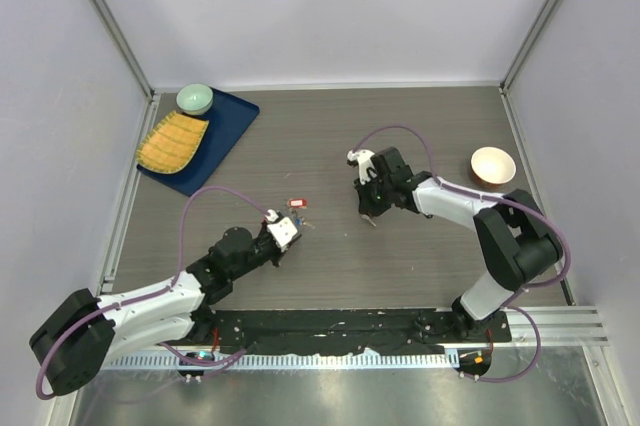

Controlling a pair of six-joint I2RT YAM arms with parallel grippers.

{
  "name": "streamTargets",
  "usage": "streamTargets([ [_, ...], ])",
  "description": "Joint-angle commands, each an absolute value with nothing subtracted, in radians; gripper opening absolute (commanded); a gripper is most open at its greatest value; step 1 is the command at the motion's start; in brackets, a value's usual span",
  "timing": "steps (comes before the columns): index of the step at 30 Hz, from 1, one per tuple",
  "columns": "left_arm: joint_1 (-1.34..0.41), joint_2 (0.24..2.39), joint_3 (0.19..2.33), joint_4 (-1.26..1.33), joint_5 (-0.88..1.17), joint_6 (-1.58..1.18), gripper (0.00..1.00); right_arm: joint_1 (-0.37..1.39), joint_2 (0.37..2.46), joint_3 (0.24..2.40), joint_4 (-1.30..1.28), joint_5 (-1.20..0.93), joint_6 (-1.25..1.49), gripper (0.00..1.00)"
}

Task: Put the keys on the keyring

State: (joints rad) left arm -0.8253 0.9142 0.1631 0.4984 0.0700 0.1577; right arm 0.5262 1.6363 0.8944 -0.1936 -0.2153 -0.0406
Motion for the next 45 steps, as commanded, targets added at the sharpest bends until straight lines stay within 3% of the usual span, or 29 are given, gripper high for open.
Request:
streamTargets([
  [1,-0.83,0.902,0.19,0.543,0.141,0.175,0.0,0.575,1.496,0.914,-0.218,-0.258,-0.135,0.01],
  [10,-0.891,0.891,0.166,0.587,0.226,0.274,0.0,0.73,1.292,0.874,-0.264,-0.279,-0.332,0.01],
  [20,-0.957,0.888,0.147,0.617,0.192,0.353,0.0,0.902,1.206,0.798,-0.238,-0.252,-0.48,0.02],
  [45,-0.976,0.884,0.124,0.68,0.233,0.357,0.0,0.963,1.163,0.68,-0.011,-0.331,-0.54,0.01],
])
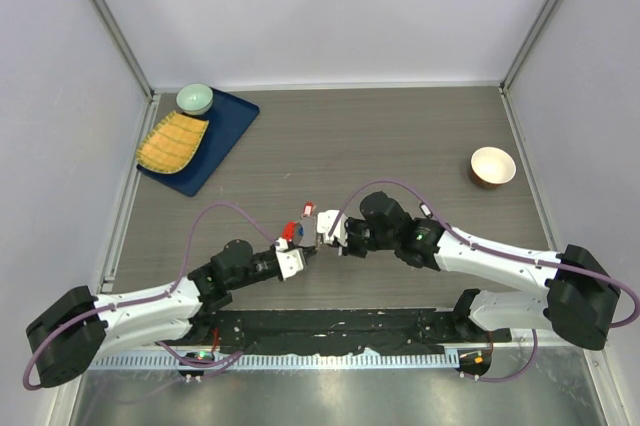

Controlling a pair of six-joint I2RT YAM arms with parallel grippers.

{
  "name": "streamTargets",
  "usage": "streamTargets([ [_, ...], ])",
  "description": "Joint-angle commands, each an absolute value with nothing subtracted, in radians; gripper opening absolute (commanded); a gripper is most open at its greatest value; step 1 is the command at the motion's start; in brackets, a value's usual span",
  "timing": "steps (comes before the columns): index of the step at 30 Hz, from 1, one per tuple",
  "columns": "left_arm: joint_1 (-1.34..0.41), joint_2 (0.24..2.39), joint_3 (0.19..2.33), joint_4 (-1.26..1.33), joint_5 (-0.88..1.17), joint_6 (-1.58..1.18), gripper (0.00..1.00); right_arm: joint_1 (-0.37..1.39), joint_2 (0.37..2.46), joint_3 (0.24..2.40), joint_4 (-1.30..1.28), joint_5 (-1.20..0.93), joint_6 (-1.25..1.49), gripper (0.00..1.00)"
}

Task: Put the keys on the keyring

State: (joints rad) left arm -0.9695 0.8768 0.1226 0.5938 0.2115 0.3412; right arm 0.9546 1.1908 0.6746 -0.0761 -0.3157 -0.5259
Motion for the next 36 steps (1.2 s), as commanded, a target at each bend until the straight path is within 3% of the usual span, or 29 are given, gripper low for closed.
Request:
streamTargets([
  [1,-0.976,0.885,0.126,0.68,0.235,0.357,0.0,0.963,1.161,0.68,-0.011,-0.331,-0.54,0.01],
  [36,-0.977,0.894,0.13,0.68,0.244,0.356,0.0,0.979,1.213,0.709,-0.021,-0.393,-0.557,0.01],
])
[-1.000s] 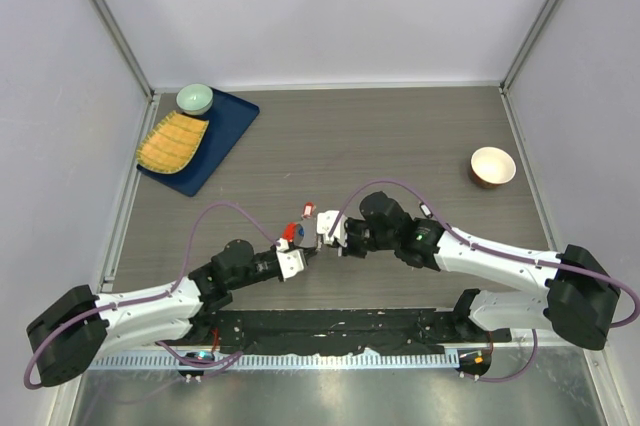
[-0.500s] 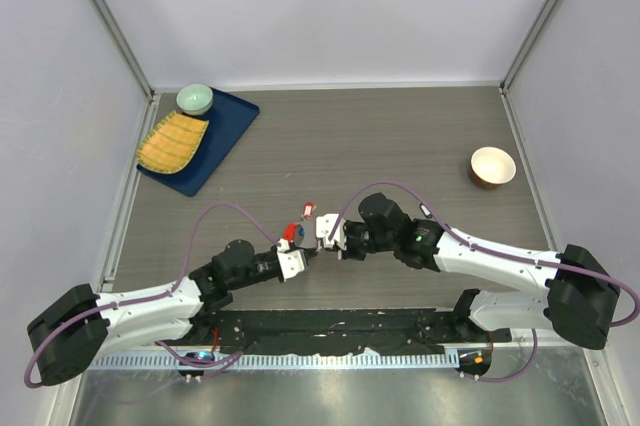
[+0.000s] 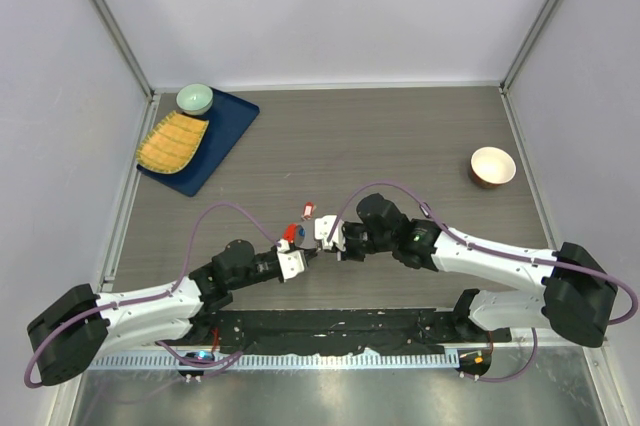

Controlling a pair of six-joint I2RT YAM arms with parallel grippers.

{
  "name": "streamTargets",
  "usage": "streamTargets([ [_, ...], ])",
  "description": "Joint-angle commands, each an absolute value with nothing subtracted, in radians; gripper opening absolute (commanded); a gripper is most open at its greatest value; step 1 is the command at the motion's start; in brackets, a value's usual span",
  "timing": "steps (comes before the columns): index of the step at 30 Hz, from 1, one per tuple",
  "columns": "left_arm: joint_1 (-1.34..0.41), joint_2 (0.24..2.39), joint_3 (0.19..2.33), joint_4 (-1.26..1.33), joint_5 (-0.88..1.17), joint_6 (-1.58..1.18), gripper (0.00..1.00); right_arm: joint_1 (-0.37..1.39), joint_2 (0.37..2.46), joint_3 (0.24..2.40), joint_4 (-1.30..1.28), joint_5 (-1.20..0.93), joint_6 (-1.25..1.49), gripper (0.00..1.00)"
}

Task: Put the keys on the keyring

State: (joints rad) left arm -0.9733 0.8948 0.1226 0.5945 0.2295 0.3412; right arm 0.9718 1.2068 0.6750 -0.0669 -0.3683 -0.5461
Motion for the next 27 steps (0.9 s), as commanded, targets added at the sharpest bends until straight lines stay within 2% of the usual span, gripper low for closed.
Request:
streamTargets([
  [1,-0.977,0.896,0.13,0.68,0.242,0.354,0.0,0.979,1.215,0.709,-0.021,-0.396,-0.557,0.01],
  [27,-0.977,0.9,0.132,0.683,0.238,0.353,0.0,0.985,1.23,0.721,-0.031,-0.436,-0.563,0.01],
])
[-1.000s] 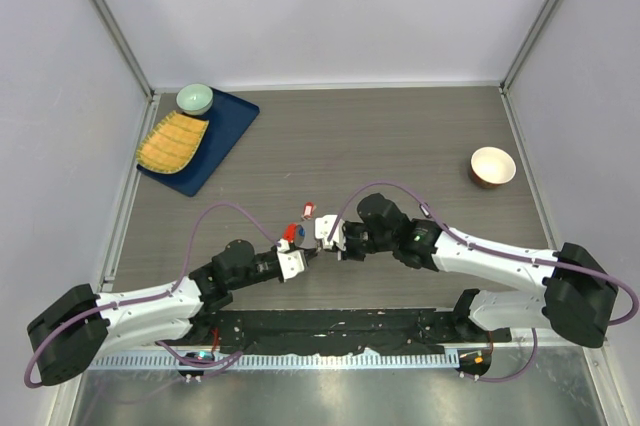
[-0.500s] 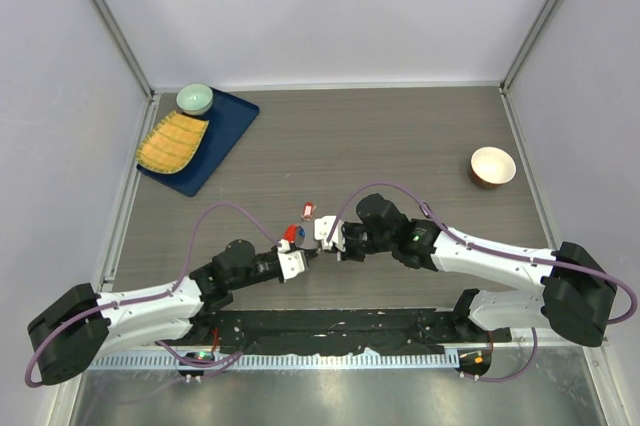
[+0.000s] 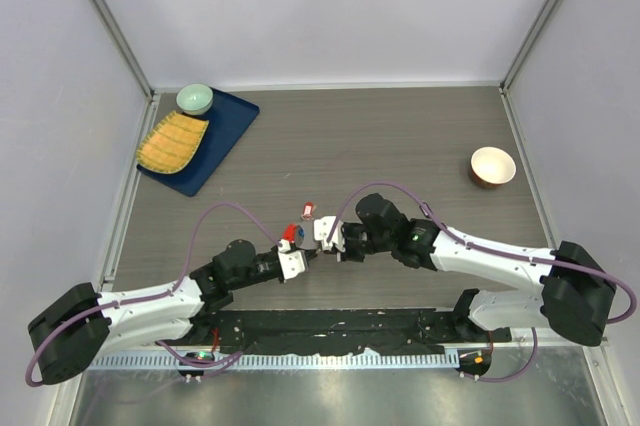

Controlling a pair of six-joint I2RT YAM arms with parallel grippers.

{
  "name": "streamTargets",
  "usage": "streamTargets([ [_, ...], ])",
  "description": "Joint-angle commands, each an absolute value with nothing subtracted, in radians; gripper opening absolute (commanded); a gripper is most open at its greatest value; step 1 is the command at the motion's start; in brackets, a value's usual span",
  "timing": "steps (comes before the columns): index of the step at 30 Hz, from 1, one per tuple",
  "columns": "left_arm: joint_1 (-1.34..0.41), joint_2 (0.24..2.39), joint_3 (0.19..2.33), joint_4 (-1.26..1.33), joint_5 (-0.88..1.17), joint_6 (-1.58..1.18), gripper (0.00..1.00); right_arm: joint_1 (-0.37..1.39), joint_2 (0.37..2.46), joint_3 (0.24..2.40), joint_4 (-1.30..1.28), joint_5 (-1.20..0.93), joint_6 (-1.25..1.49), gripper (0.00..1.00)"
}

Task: Put the keys on the keyring

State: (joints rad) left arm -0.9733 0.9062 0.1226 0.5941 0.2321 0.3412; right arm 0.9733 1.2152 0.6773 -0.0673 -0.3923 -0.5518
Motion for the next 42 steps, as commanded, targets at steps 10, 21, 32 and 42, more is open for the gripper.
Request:
streamTargets([
  [10,-0.979,0.893,0.127,0.693,0.247,0.339,0.0,0.988,1.253,0.723,-0.008,-0.44,-0.568,0.01],
  [21,-0.977,0.904,0.118,0.739,0.236,0.311,0.0,0.992,1.262,0.715,0.052,-0.442,-0.551,0.01],
  [32,-0.977,0.91,0.121,0.753,0.21,0.281,0.0,0.996,1.272,0.706,0.103,-0.436,-0.508,0.01],
  [42,-0.977,0.9,0.129,0.746,0.068,0.206,0.0,1.002,1.258,0.706,0.052,-0.4,-0.525,0.01],
])
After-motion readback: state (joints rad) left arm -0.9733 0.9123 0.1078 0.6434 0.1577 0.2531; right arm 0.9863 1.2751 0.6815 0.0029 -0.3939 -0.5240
